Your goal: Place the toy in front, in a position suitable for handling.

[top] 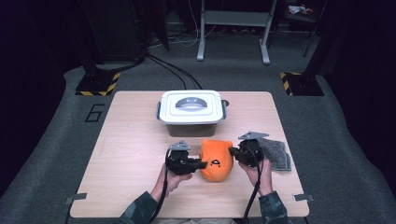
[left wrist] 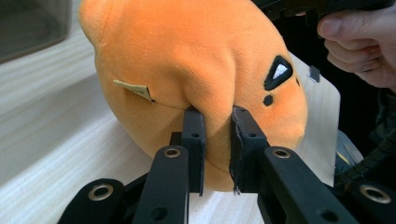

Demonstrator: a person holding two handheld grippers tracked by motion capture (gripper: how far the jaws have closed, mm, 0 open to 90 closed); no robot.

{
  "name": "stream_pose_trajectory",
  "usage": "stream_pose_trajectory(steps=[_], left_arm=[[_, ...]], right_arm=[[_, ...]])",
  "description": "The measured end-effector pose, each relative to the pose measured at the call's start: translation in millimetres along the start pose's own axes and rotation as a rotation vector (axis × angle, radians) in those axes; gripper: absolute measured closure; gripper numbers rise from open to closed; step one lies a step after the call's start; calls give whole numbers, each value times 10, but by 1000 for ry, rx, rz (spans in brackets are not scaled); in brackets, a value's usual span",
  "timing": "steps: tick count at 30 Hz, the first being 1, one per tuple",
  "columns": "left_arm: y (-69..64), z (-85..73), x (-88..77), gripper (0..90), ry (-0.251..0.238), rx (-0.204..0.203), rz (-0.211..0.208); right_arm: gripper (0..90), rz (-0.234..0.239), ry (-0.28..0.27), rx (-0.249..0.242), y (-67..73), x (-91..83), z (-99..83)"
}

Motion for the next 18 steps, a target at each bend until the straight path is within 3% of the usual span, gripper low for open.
stream_pose_trajectory(steps=[6, 9, 13, 18], left_arm=[[-6, -79, 82, 778, 4, -34, -3], [-7, -112, 118, 775, 2, -41, 4], [2, -124, 130, 755, -1, -42, 7], [8, -95, 57, 624, -1, -51, 7]], right_arm=[[885, -6, 47, 1, 8, 123, 40], [885, -3, 46, -19, -11, 193, 35], [872, 6, 35, -8, -30, 300, -8], [716, -14, 22, 19, -108, 250, -25]])
Point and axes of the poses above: each handheld gripper's, and its own axes: x roughly forward along the jaws, z roughly out of its top, y roughly to its left, the point moved 7 cm from there along x, roughly forward along the jaws, and after that the axes turned 8 degrees about y, right-handed, at the moved point
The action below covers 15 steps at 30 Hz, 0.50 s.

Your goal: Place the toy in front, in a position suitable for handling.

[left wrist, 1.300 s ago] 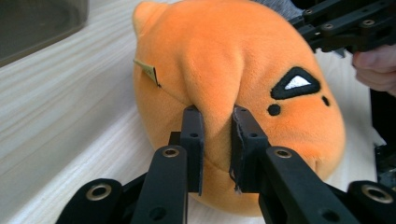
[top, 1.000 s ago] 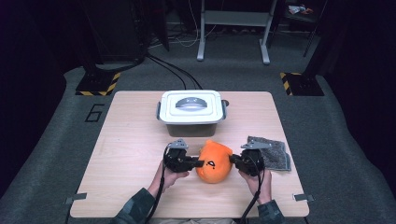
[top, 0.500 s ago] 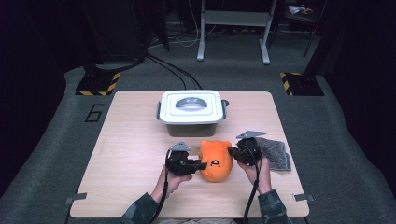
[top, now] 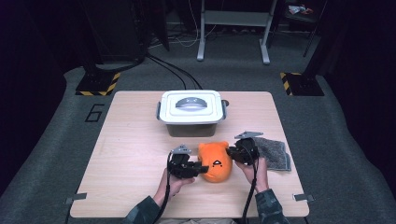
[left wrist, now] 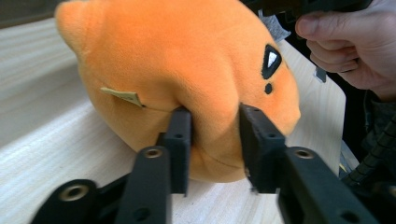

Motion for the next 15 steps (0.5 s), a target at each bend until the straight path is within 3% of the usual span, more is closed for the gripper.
stream_pose_trajectory(steps=[2, 3, 5, 10, 13, 15], left_arm=[[5, 13, -65, 510, 17, 11, 7], [1, 31, -115, 481, 6, 17, 15], [22, 88, -223, 399, -5, 35, 22], [245, 310, -362, 345, -25, 26, 85], [347, 398, -309, 329, -1, 18, 108], [390, 430, -260, 324, 13, 27, 122]], right_arm=[[677, 3, -15, -2, -48, -39, -8], [665, -11, -11, 7, -70, -59, -16], [652, 5, -20, 7, -91, -80, -20], [636, -5, -10, 2, -107, -68, -37], [572, -25, -20, -14, -123, -89, -30], [476, -26, -28, 9, -103, -138, -38]])
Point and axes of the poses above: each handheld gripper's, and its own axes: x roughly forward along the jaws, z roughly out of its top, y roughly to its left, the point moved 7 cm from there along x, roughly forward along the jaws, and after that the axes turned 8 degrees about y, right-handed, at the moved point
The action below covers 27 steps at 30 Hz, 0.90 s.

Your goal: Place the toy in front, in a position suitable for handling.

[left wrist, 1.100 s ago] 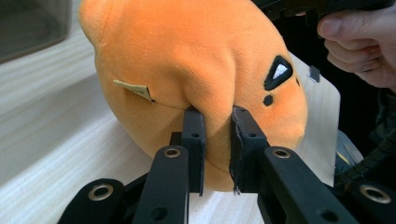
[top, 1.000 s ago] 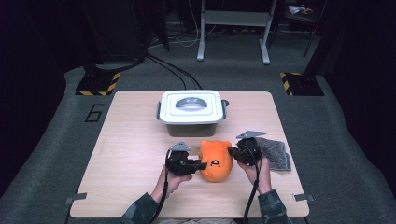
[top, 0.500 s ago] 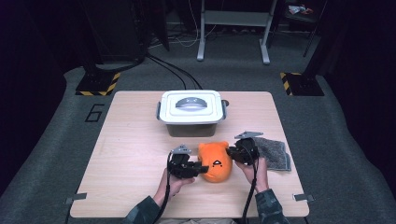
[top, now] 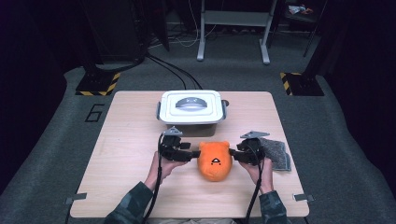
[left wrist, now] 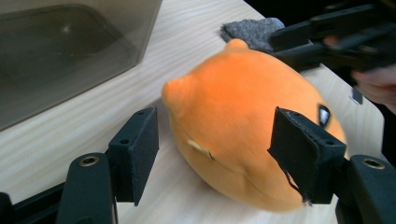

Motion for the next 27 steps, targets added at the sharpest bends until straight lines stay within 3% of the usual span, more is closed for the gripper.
stream_pose_trajectory(steps=[4, 9, 11, 15, 17, 19, 23, 27], left_arm=[[31, 23, 79, 306, 22, 9, 15], [52, 56, 141, 283, 40, 7, 15], [53, 56, 172, 279, 54, 4, 10], [14, 19, 271, 276, 115, 35, 11], [4, 9, 313, 277, 126, 38, 16], [2, 0, 342, 279, 134, 35, 2], [-22, -70, 452, 298, 165, 33, -29], [-34, -101, 500, 363, 171, 30, -60]], right_arm=[[313, -4, -24, 6, 49, -156, -58], [197, 26, -41, -1, 249, -280, -180], [189, 38, -37, -6, 356, -276, -231], [192, 54, 3, -27, 517, -165, -309], [196, 57, 20, -27, 510, -101, -329], [204, 73, 29, -10, 490, -71, -342], [236, 72, 58, -22, 473, 10, -410], [275, 76, 66, -7, 469, 84, -458]])
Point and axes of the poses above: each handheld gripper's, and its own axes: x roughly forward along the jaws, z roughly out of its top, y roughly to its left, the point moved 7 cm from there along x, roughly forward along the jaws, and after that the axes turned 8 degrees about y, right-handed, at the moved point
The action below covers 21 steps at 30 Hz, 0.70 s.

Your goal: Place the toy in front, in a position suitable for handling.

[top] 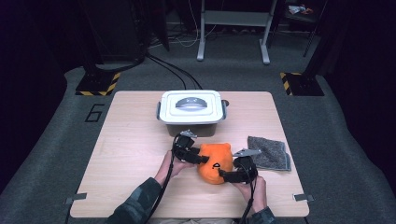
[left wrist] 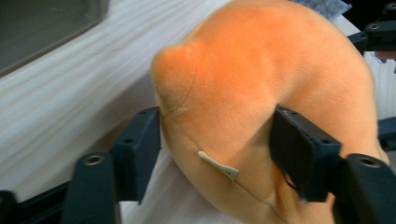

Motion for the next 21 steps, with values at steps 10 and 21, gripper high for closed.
stream_pose_trajectory(steps=[10, 21], left_arm=[[-34, -29, 38, 583, -14, 45, 18], [-170, -6, -113, 713, -64, 42, 41]], right_arm=[[492, 2, 2, -12, 3, 52, -14], [677, -17, -79, -12, 20, -81, 50]])
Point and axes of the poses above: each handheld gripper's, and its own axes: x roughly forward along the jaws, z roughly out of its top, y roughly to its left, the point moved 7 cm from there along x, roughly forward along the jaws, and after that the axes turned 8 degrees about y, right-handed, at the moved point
